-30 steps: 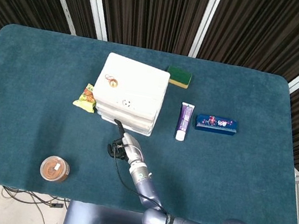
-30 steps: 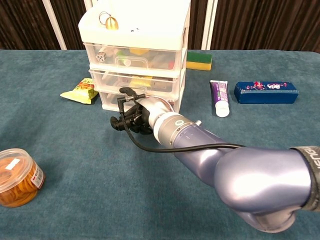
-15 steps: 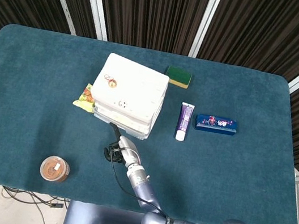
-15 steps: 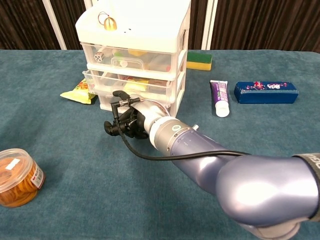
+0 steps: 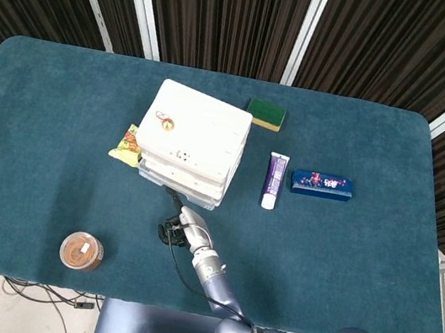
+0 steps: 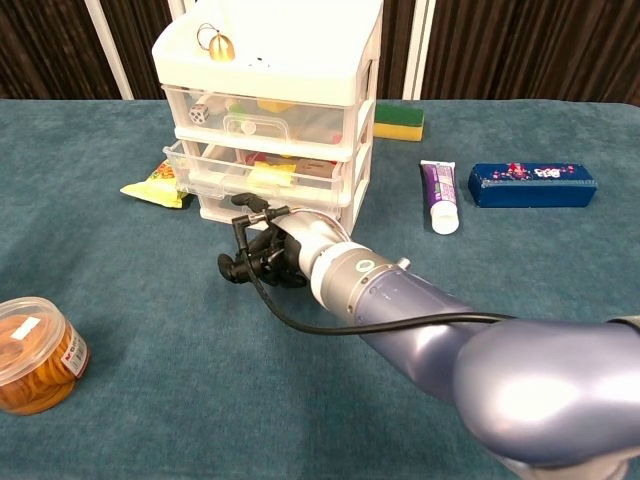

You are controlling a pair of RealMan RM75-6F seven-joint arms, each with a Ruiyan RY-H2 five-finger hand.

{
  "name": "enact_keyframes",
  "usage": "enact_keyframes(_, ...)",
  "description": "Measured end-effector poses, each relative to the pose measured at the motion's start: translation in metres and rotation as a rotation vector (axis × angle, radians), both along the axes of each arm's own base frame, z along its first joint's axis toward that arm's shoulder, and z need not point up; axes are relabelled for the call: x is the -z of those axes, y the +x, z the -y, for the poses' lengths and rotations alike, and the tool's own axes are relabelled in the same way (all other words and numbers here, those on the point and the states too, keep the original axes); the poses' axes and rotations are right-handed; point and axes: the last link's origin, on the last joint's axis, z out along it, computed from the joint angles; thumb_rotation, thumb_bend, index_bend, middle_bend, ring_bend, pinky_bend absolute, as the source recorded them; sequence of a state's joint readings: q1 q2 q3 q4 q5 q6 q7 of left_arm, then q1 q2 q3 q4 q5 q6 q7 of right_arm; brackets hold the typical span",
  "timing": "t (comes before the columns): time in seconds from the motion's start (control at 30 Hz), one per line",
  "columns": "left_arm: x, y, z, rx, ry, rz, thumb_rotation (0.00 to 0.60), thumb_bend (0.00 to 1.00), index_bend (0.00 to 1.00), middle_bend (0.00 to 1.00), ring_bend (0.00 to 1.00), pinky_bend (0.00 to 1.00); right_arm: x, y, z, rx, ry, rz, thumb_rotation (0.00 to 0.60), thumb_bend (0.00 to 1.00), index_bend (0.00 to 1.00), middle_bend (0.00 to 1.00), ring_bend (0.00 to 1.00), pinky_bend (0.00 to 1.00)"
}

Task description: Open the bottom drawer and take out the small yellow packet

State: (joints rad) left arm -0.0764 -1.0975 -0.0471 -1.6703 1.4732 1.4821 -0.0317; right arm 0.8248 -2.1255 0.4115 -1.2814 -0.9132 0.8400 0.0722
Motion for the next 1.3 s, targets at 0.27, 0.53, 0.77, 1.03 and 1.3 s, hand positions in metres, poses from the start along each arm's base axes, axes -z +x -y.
enact_keyframes(0.27,0.001,0.000,-0.001,0.000,-0.004,0.000,0.600,0.44,0.05,0.02,0.00,0.00,-0.011,-0.005,-0.011,-0.019,0.002,-0.011,0.600,0.56,0.04,0.83,0.84,1.00)
enact_keyframes(0.53,0.001,0.001,-0.001,0.003,-0.007,0.004,0.600,0.44,0.05,0.02,0.00,0.00,-0.037,0.000,-0.020,-0.104,-0.064,-0.065,0.600,0.56,0.04,0.84,0.86,1.00)
enact_keyframes(0.77,0.002,0.001,-0.001,0.003,-0.011,0.005,0.600,0.44,0.05,0.02,0.00,0.00,-0.060,0.011,-0.021,-0.167,-0.153,-0.141,0.600,0.56,0.04,0.85,0.86,1.00)
enact_keyframes(1.03,0.002,0.001,-0.001,0.002,-0.010,0.007,0.600,0.44,0.05,0.02,0.00,0.00,-0.069,0.013,-0.015,-0.157,-0.161,-0.248,0.600,0.56,0.04,0.86,0.87,1.00)
enact_keyframes(1.3,0.001,0.001,-0.001,0.002,-0.009,0.009,0.600,0.44,0.05,0.02,0.00,0.00,-0.067,0.018,-0.006,-0.139,-0.156,-0.346,0.600,0.56,0.04,0.86,0.88,1.00)
